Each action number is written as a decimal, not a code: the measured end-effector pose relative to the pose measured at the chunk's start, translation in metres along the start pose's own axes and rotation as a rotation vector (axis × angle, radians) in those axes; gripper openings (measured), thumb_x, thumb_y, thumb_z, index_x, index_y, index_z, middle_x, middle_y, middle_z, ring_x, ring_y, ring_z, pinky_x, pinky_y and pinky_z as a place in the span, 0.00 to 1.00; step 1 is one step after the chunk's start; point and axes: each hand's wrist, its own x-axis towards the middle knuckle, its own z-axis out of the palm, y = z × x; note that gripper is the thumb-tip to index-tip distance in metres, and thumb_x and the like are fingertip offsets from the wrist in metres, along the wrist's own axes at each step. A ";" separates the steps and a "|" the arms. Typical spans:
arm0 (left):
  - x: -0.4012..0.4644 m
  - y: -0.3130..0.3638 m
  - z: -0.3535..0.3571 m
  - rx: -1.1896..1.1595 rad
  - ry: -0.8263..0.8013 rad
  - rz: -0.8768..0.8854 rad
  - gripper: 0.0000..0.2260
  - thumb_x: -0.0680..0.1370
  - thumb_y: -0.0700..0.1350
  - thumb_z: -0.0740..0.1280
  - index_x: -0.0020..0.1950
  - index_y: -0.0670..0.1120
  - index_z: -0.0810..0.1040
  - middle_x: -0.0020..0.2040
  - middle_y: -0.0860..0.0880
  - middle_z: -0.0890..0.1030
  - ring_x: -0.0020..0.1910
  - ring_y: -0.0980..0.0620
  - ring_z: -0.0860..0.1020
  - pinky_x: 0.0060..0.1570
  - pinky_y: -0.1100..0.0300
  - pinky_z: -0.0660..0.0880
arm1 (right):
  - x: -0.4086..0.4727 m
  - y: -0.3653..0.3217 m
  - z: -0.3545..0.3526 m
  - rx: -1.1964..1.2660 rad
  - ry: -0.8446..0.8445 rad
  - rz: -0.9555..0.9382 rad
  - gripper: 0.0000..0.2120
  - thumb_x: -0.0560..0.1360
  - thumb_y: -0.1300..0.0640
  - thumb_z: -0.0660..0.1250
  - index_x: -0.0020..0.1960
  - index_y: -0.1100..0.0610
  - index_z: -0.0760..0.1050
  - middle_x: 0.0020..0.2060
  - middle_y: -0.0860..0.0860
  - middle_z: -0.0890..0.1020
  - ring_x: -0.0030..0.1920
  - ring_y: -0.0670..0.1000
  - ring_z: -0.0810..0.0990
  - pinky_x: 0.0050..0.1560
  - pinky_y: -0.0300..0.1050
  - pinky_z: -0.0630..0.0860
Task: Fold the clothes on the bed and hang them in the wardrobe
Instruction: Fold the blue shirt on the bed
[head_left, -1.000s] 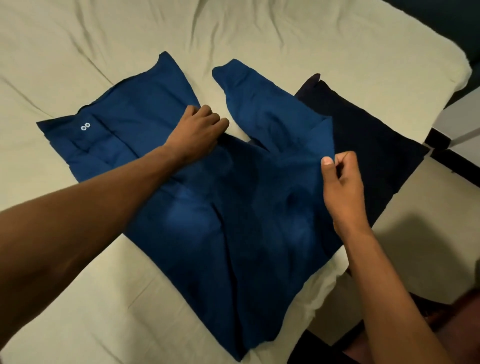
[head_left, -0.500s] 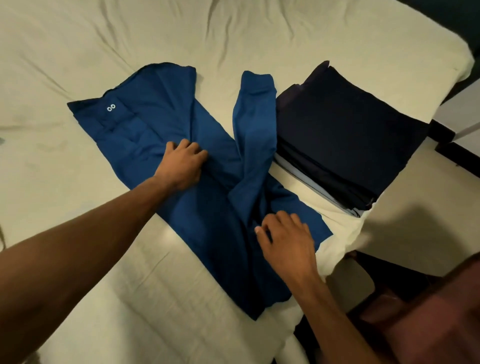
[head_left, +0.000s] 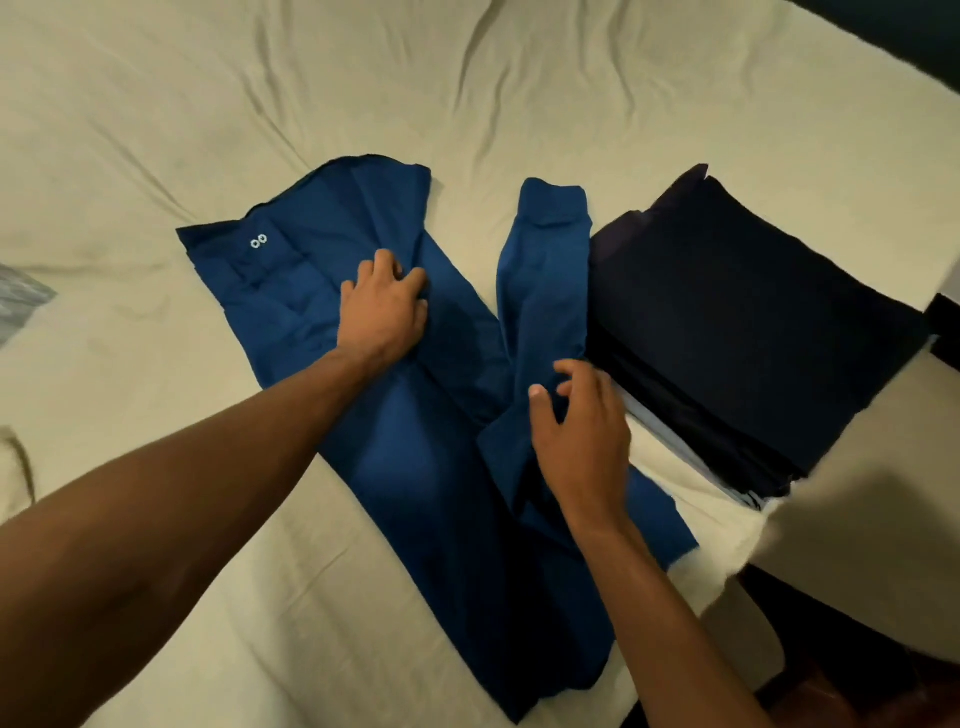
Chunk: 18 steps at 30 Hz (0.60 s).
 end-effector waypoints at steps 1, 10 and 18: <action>0.007 0.000 0.000 0.015 -0.002 -0.012 0.12 0.80 0.50 0.63 0.61 0.47 0.76 0.60 0.42 0.69 0.57 0.41 0.70 0.53 0.45 0.69 | 0.013 -0.011 0.008 0.029 -0.019 -0.049 0.12 0.79 0.52 0.67 0.60 0.56 0.76 0.50 0.50 0.80 0.51 0.50 0.77 0.52 0.46 0.73; 0.081 0.004 0.011 0.239 -0.182 -0.097 0.16 0.80 0.46 0.63 0.68 0.49 0.73 0.79 0.36 0.50 0.72 0.34 0.61 0.64 0.37 0.66 | 0.089 -0.053 0.101 -0.203 -0.352 -0.313 0.16 0.81 0.54 0.65 0.66 0.58 0.75 0.59 0.54 0.78 0.60 0.57 0.73 0.58 0.51 0.72; 0.152 -0.019 0.000 0.230 -0.231 -0.239 0.19 0.78 0.41 0.63 0.69 0.39 0.69 0.67 0.35 0.71 0.64 0.35 0.71 0.57 0.42 0.71 | 0.124 -0.055 0.141 -0.367 -0.379 -0.504 0.20 0.78 0.50 0.65 0.67 0.56 0.75 0.70 0.54 0.73 0.68 0.59 0.69 0.64 0.59 0.68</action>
